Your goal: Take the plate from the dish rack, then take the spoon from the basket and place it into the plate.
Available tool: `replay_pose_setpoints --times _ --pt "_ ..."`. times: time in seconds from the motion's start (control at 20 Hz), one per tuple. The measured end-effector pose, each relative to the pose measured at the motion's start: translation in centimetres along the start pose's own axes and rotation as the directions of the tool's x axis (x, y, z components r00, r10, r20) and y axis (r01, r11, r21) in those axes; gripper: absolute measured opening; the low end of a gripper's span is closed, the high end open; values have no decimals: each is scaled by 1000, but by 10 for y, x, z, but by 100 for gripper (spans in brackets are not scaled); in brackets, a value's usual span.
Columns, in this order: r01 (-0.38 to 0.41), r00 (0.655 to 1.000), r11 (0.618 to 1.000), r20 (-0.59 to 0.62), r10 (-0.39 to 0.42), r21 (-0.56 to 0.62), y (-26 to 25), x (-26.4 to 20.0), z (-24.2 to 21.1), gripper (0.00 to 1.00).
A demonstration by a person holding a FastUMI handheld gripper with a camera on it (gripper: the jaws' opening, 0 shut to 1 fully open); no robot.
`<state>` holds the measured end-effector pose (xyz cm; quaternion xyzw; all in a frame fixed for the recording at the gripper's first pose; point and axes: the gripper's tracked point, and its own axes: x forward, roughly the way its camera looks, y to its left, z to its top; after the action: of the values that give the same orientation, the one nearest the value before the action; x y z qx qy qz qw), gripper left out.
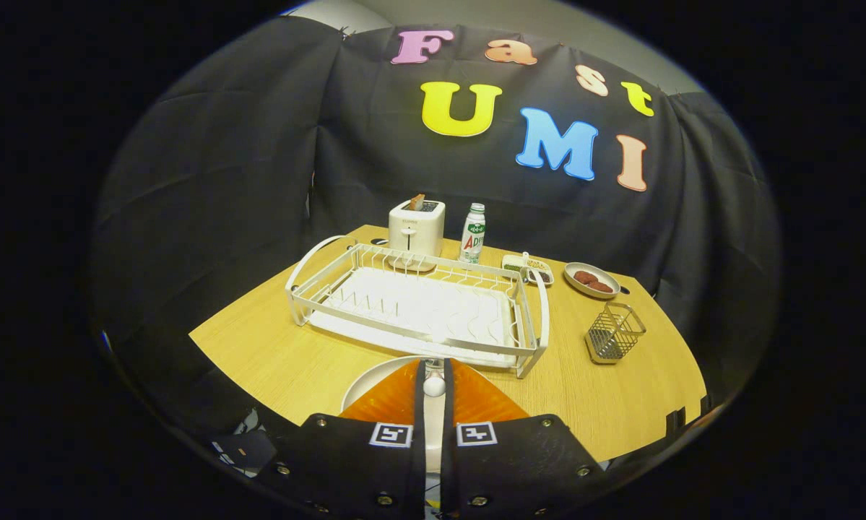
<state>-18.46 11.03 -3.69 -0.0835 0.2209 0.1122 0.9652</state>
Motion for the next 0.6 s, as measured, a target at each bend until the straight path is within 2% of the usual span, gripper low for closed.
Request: replay_pose_setpoints --times 0.55,0.6 --pt "-16 999 1000 -28 16 0 9 8 -12 8" --pt "-20 999 1000 -29 20 -3 9 9 -13 11"
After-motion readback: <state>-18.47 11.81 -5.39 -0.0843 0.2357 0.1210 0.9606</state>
